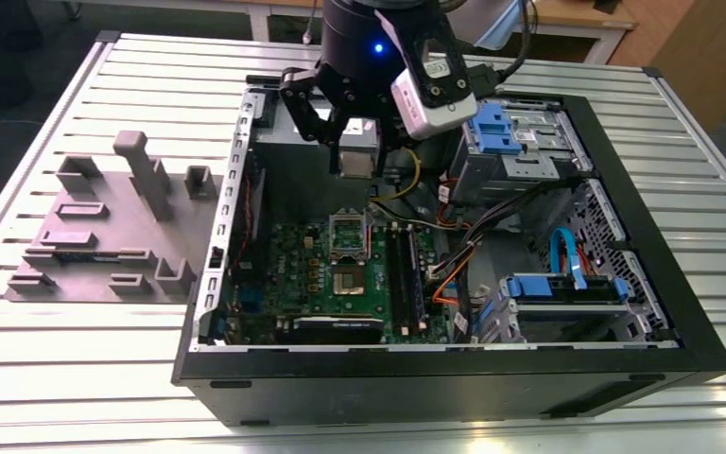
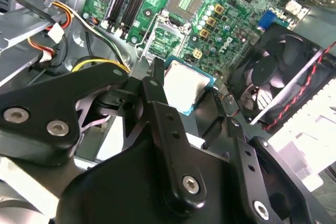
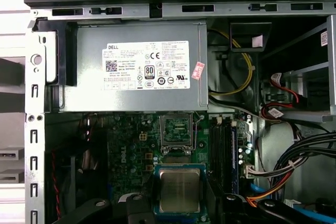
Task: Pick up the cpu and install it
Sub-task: 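Place the cpu into insertion slot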
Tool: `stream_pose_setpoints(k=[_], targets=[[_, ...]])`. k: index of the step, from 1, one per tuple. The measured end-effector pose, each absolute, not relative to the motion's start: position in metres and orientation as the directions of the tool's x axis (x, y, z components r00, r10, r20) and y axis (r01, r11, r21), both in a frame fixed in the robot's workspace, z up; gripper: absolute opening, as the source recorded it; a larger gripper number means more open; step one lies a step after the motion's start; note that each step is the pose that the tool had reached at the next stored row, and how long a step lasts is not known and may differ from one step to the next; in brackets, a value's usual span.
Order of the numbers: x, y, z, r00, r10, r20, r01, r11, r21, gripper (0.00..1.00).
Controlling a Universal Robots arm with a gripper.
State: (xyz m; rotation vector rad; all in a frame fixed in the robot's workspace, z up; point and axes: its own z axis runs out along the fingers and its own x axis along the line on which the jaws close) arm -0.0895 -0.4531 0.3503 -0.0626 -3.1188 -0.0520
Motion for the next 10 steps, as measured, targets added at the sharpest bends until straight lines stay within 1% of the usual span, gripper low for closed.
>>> stream_pose_setpoints(k=[10], targets=[[-0.089, -0.458, 0.338, -1.0, 0.013, 0.022, 0.013, 0.999, 0.03, 0.47]])
